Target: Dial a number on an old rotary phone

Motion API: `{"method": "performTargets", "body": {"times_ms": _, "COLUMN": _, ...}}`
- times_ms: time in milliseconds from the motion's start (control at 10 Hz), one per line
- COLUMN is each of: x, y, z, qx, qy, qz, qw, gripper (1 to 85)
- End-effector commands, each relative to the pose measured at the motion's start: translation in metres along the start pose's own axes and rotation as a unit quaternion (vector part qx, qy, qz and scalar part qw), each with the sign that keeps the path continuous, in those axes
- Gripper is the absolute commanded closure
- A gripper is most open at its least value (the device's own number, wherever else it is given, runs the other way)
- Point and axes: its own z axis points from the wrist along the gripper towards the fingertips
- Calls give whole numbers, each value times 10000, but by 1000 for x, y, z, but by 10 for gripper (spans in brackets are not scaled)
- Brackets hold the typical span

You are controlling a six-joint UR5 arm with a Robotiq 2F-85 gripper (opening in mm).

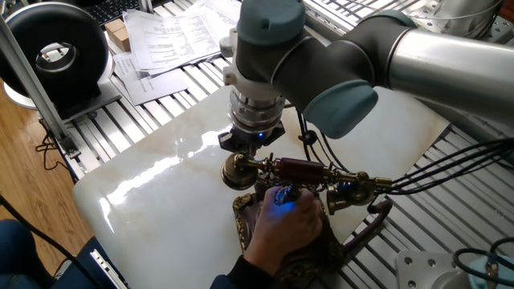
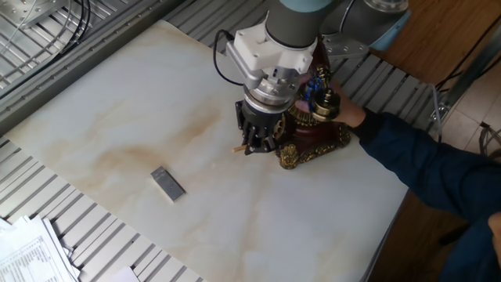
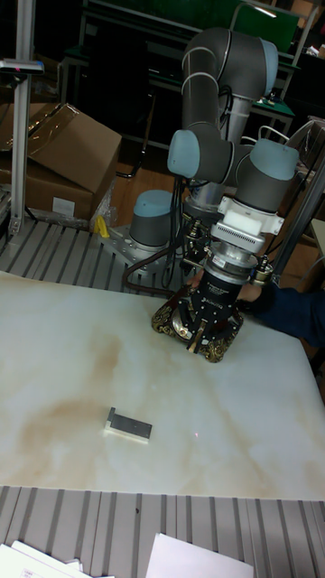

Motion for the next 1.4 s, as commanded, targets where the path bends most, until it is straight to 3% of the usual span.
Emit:
{"method": "performTargets", "body": {"times_ms": 0, "x": -9, "y": 0, "z": 7, "qx": -25, "qy": -69, "qz": -25, "qw": 10000, "gripper": 843}}
{"method": "performTargets", "body": {"times_ms": 200, "x": -14, "y": 3, "z": 13, "qx": -24, "qy": -103, "qz": -52, "qw": 9999, "gripper": 843}}
{"method": "performTargets", "body": {"times_ms": 400, "x": -23, "y": -9, "z": 8, "qx": -165, "qy": -101, "qz": -350, "qw": 9992, "gripper": 843}}
{"method": "performTargets", "body": {"times_ms": 600, "x": -29, "y": -9, "z": -9, "qx": -264, "qy": 11, "qz": -472, "qw": 9985, "gripper": 843}}
{"method": "performTargets", "body": {"times_ms": 800, "x": -42, "y": -28, "z": -23, "qx": -264, "qy": 98, "qz": -1025, "qw": 9943, "gripper": 843}}
{"method": "performTargets", "body": {"times_ms": 1000, "x": -56, "y": -38, "z": -14, "qx": -227, "qy": -95, "qz": -1363, "qw": 9904, "gripper": 843}}
{"method": "performTargets", "body": {"times_ms": 1300, "x": -53, "y": -35, "z": -6, "qx": -235, "qy": 38, "qz": -1695, "qw": 9852, "gripper": 840}}
